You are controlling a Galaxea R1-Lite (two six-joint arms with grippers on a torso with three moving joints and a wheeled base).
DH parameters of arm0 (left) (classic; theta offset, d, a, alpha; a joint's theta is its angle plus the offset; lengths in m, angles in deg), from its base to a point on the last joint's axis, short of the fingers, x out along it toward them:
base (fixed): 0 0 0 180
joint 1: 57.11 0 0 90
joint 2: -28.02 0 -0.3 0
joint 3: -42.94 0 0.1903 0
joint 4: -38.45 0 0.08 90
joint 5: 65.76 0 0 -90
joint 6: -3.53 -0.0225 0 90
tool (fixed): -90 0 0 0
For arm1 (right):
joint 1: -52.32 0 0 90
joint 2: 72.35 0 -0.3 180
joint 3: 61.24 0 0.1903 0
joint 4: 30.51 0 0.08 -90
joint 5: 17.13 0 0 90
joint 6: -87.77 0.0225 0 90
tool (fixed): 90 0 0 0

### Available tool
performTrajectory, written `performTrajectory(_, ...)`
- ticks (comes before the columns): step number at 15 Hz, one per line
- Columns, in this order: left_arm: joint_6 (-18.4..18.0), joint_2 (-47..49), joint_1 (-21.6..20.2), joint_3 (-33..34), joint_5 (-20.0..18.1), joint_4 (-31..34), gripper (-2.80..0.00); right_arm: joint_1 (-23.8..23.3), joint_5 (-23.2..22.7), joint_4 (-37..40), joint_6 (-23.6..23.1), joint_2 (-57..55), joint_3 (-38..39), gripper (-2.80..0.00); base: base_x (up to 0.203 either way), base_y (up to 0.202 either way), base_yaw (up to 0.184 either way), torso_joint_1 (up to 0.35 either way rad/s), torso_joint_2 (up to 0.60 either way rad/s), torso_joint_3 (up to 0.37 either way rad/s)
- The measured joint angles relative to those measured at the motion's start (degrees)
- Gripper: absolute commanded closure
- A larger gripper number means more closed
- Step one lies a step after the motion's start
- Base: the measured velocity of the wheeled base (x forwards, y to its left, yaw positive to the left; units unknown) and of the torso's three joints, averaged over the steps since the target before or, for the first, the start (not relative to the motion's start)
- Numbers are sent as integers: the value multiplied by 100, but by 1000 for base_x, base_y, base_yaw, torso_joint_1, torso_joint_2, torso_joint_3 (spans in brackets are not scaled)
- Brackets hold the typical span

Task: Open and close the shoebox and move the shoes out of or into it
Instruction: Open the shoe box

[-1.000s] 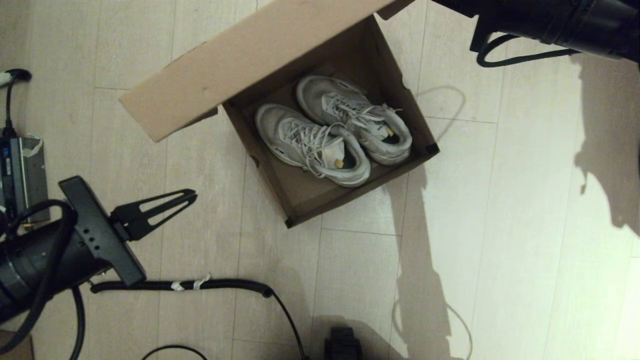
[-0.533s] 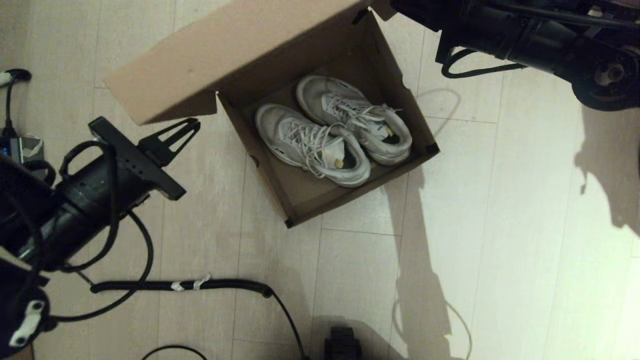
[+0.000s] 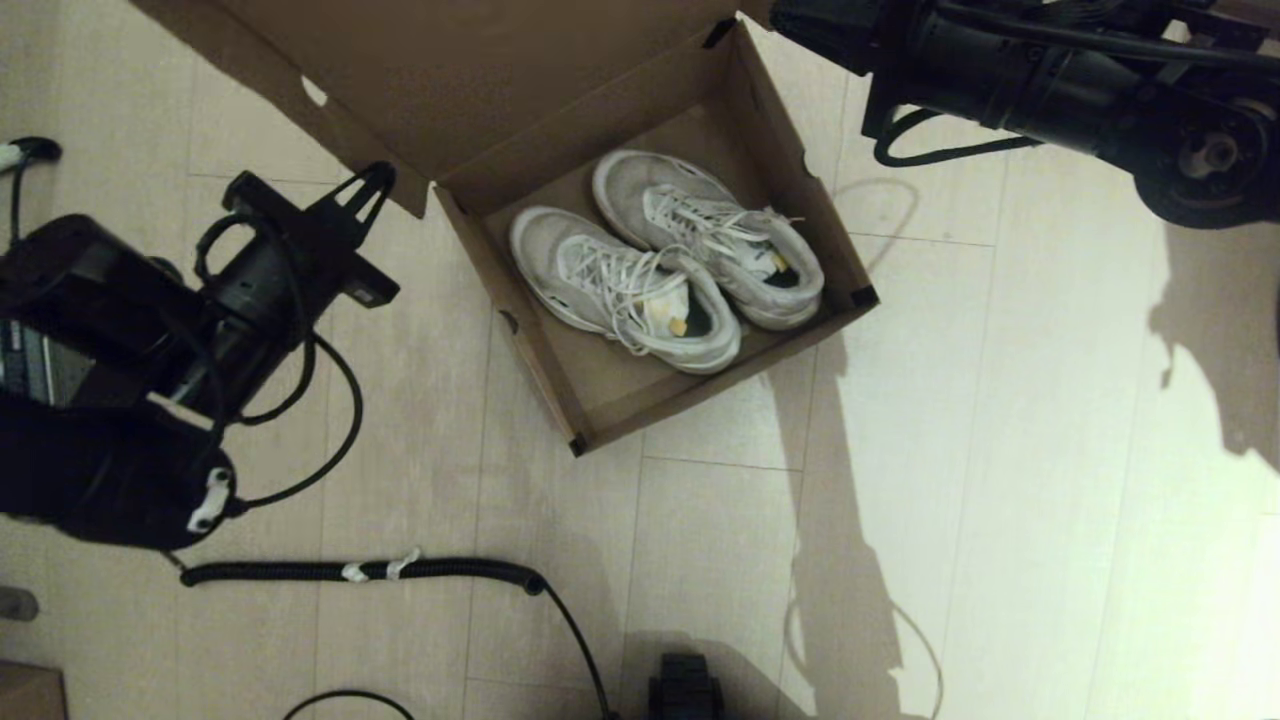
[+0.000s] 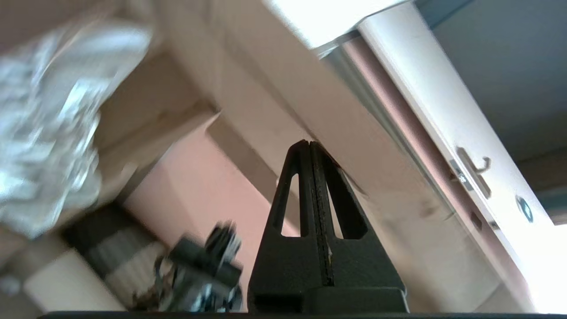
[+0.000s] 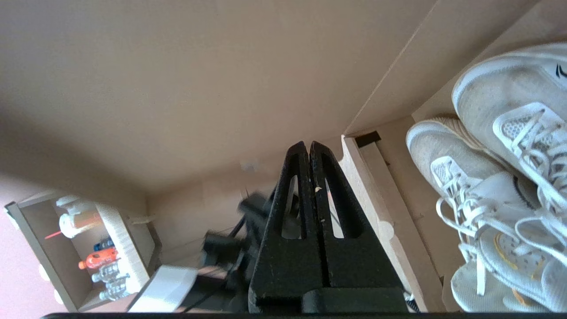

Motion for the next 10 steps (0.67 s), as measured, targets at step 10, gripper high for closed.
performTrajectory(10, -431, 5, -308, 1000, -537, -6, 0, -1510, 380, -28, -1602, 536, 1757, 0, 0, 0, 0, 0, 0, 0)
